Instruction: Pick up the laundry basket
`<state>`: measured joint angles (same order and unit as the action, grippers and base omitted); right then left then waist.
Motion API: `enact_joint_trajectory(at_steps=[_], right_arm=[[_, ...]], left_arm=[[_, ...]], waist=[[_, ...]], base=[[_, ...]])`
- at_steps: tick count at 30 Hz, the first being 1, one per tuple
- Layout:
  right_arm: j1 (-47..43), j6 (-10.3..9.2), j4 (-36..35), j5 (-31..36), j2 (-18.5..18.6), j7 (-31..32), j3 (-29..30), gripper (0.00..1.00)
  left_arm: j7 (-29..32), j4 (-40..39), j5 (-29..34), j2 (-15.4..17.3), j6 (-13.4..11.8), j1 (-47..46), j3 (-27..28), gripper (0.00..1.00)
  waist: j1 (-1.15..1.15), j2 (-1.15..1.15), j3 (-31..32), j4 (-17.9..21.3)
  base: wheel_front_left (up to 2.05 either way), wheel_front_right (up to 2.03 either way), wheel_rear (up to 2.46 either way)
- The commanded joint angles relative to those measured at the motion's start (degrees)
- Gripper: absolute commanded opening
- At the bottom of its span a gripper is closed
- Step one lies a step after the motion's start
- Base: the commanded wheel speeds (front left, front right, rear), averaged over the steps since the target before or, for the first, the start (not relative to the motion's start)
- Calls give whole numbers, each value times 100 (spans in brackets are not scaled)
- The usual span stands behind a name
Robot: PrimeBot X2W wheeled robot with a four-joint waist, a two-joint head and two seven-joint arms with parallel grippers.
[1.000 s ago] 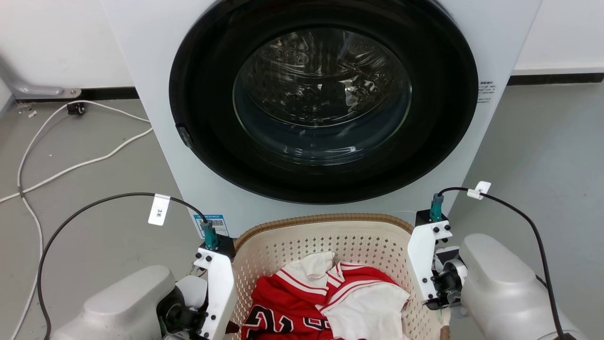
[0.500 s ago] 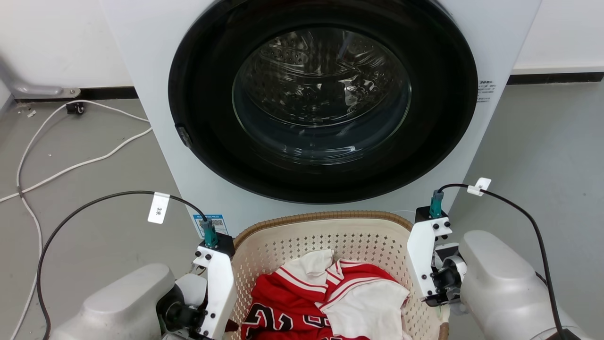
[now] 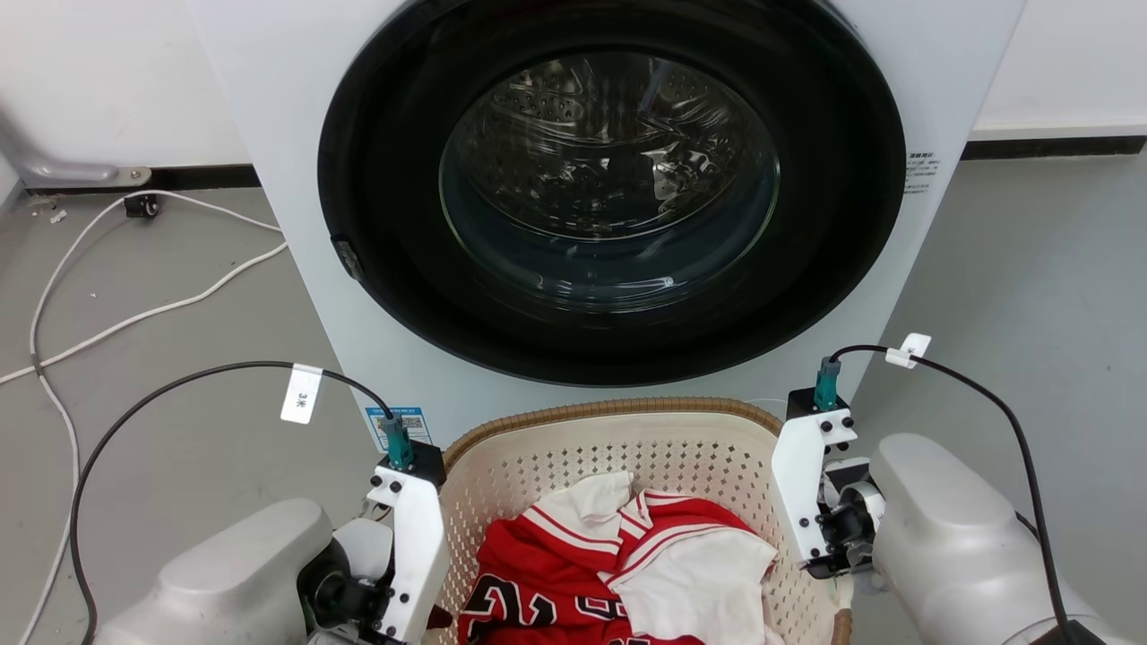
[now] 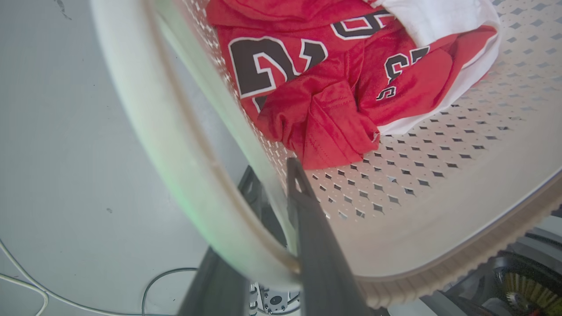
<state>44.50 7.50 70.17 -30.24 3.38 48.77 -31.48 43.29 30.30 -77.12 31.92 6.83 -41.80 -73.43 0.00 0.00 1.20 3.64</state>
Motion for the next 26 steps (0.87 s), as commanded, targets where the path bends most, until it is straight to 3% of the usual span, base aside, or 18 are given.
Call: enact_joint_trajectory(at_steps=[1, 26], right_arm=[[50, -2, -1, -31, -3, -24, -26, 0], [98, -1, 5, -178, -10, -20, -153, 0]], left_arm=[[25, -72, 24, -63, 109, -73, 6, 0], [46, -70, 28, -98, 109, -95, 6, 0]], waist=[[0, 0, -1, -2], [0, 0, -12, -19]], base=[[0, 0, 0], [0, 0, 0]])
